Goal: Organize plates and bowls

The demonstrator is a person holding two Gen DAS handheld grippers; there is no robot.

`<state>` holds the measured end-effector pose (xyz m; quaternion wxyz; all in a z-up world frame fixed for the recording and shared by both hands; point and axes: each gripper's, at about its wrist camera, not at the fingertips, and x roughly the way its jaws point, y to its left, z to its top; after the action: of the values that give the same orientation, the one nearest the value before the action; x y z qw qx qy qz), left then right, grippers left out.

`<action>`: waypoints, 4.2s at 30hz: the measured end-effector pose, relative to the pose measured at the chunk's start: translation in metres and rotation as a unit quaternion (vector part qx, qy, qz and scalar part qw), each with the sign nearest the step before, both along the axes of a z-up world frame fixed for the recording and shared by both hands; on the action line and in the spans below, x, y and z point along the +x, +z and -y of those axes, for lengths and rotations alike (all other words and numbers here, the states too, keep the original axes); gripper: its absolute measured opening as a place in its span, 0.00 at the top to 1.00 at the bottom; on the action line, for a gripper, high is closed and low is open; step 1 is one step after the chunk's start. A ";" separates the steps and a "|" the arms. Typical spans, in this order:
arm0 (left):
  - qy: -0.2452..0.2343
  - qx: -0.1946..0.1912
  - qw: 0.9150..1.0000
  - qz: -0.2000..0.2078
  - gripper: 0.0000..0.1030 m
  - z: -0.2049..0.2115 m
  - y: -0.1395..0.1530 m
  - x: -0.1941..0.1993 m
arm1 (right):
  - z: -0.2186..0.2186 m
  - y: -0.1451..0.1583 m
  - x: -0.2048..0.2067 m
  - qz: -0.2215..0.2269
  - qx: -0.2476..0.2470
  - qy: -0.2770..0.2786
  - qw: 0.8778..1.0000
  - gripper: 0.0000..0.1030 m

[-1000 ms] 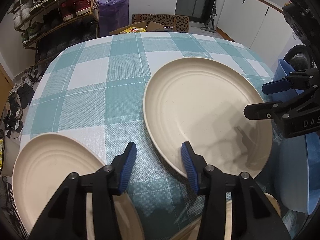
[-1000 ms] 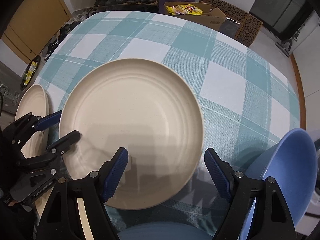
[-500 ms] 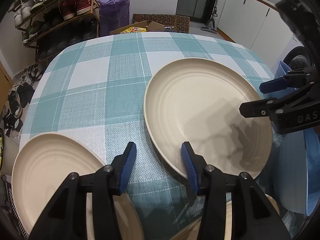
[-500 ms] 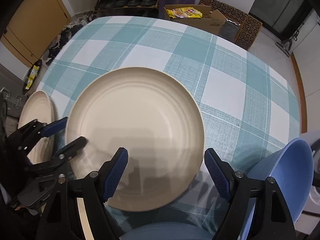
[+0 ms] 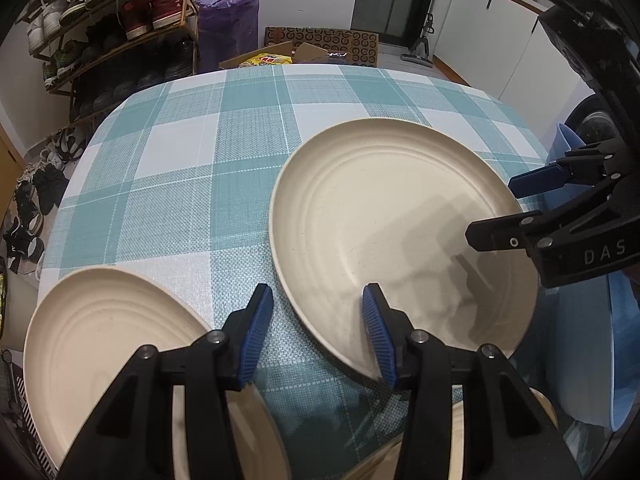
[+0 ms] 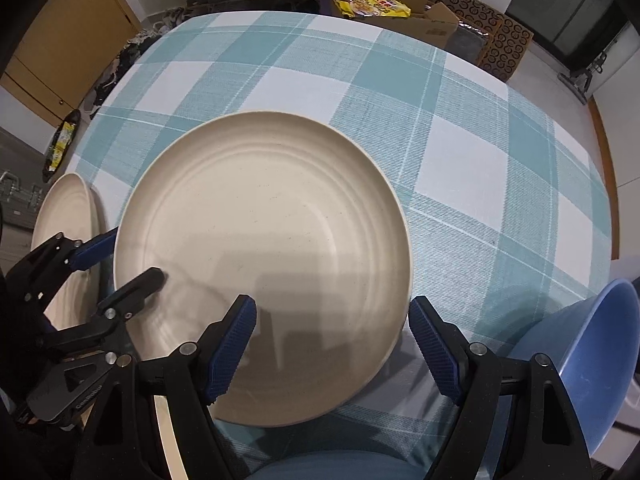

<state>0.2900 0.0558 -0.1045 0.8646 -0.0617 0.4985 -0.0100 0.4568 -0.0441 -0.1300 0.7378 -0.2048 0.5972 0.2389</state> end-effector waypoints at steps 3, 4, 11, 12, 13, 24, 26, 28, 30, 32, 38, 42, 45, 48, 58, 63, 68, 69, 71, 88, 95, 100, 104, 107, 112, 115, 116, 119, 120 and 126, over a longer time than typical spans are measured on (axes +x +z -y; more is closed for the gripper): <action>-0.001 0.000 1.000 0.001 0.55 0.000 0.000 0.000 | -0.002 0.000 0.000 0.003 -0.004 0.003 1.000 0.21; -0.001 0.000 1.000 0.001 0.55 0.000 0.000 0.000 | -0.002 0.000 -0.001 0.002 -0.003 0.003 1.000 0.23; -0.004 -0.005 1.000 0.003 0.57 0.000 0.000 -0.002 | 0.006 -0.005 -0.001 -0.010 -0.003 0.005 1.000 0.28; -0.005 -0.010 1.000 0.004 0.60 0.000 0.001 -0.002 | 0.007 -0.005 -0.001 -0.011 -0.002 0.004 1.000 0.29; -0.007 -0.015 1.000 0.005 0.64 0.000 0.001 -0.002 | 0.009 -0.004 -0.001 -0.012 0.000 0.004 1.000 0.29; 0.010 -0.020 1.000 0.017 0.70 -0.007 0.006 -0.005 | 0.031 0.005 -0.006 0.010 0.022 -0.002 1.000 0.57; 0.012 -0.017 1.000 0.022 0.70 -0.007 0.008 -0.007 | 0.031 0.008 -0.008 0.019 0.025 0.001 1.000 0.58; 0.015 -0.017 0.999 0.028 0.70 -0.008 0.011 -0.008 | 0.031 0.012 -0.009 0.029 0.029 0.001 0.999 0.61; 0.019 -0.018 0.999 0.033 0.70 -0.010 0.012 -0.009 | 0.031 0.016 -0.011 0.041 0.032 0.003 0.999 0.64; 0.021 -0.018 0.999 0.037 0.70 -0.011 0.014 -0.011 | 0.031 0.020 -0.014 0.051 0.036 0.007 0.998 0.65; 0.032 -0.021 0.998 0.056 0.70 -0.015 0.023 -0.020 | 0.032 0.029 -0.025 0.080 0.050 0.016 0.995 0.67; 0.039 -0.018 0.996 0.072 0.70 -0.017 0.033 -0.028 | 0.030 0.037 -0.032 0.099 0.064 0.021 0.993 0.69; 0.044 -0.012 0.995 0.084 0.70 -0.017 0.042 -0.035 | 0.031 0.046 -0.041 0.113 0.077 0.024 0.990 0.69; 0.047 -0.003 0.994 0.095 0.70 -0.017 0.051 -0.042 | 0.031 0.055 -0.049 0.125 0.090 0.026 0.988 0.69; 0.050 0.012 0.991 0.126 0.70 -0.010 0.080 -0.072 | 0.038 0.085 -0.082 0.158 0.115 0.033 0.980 0.70; 0.048 0.018 0.990 0.134 0.70 -0.007 0.088 -0.086 | 0.044 0.099 -0.103 0.173 0.122 0.034 0.977 0.70; 0.046 0.021 0.988 0.145 0.70 -0.002 0.094 -0.104 | 0.049 0.108 -0.124 0.186 0.127 0.034 0.974 0.70; 0.046 0.022 0.988 0.147 0.70 -0.002 0.095 -0.108 | 0.051 0.109 -0.129 0.187 0.128 0.033 0.973 0.70; 0.044 0.022 0.987 0.153 0.70 0.000 0.097 -0.116 | 0.053 0.110 -0.136 0.190 0.129 0.034 0.973 0.70; 0.049 0.038 0.984 0.166 0.70 0.006 0.106 -0.169 | 0.058 0.110 -0.194 0.191 0.132 0.039 0.972 0.70; 0.046 0.035 0.984 0.169 0.70 0.008 0.105 -0.181 | 0.061 0.113 -0.212 0.198 0.132 0.044 0.970 0.70; 0.044 0.035 0.984 0.171 0.70 0.009 0.106 -0.186 | 0.065 0.112 -0.220 0.197 0.136 0.045 0.970 0.69; 0.043 0.034 0.984 0.171 0.70 0.010 0.106 -0.189 | 0.068 0.112 -0.224 0.196 0.138 0.045 0.970 0.69; 0.045 0.033 0.983 0.173 0.70 0.012 0.106 -0.193 | 0.068 0.110 -0.228 0.195 0.138 0.047 0.970 0.69; 0.046 0.035 0.983 0.176 0.70 0.011 0.105 -0.202 | 0.067 0.104 -0.234 0.191 0.140 0.047 0.970 0.69; 0.046 0.033 0.983 0.177 0.70 0.009 0.102 -0.208 | 0.066 0.098 -0.238 0.188 0.140 0.047 0.971 0.69; 0.047 0.032 0.983 0.176 0.70 0.009 0.101 -0.210 | 0.066 0.095 -0.240 0.186 0.140 0.047 0.971 0.69; 0.048 0.029 0.983 0.176 0.70 0.007 0.097 -0.215 | 0.064 0.089 -0.244 0.183 0.140 0.048 0.972 0.69; 0.048 0.029 0.983 0.175 0.70 0.006 0.096 -0.216 | 0.063 0.087 -0.246 0.182 0.139 0.049 0.972 0.69; 0.050 0.034 0.983 0.173 0.70 0.003 0.088 -0.224 | 0.059 0.079 -0.255 0.181 0.136 0.050 0.973 0.69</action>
<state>0.0663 0.0527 -0.0169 0.9389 -0.0547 0.3376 0.0395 0.2021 -0.1032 -0.0510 0.8416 -0.1722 0.4049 0.3131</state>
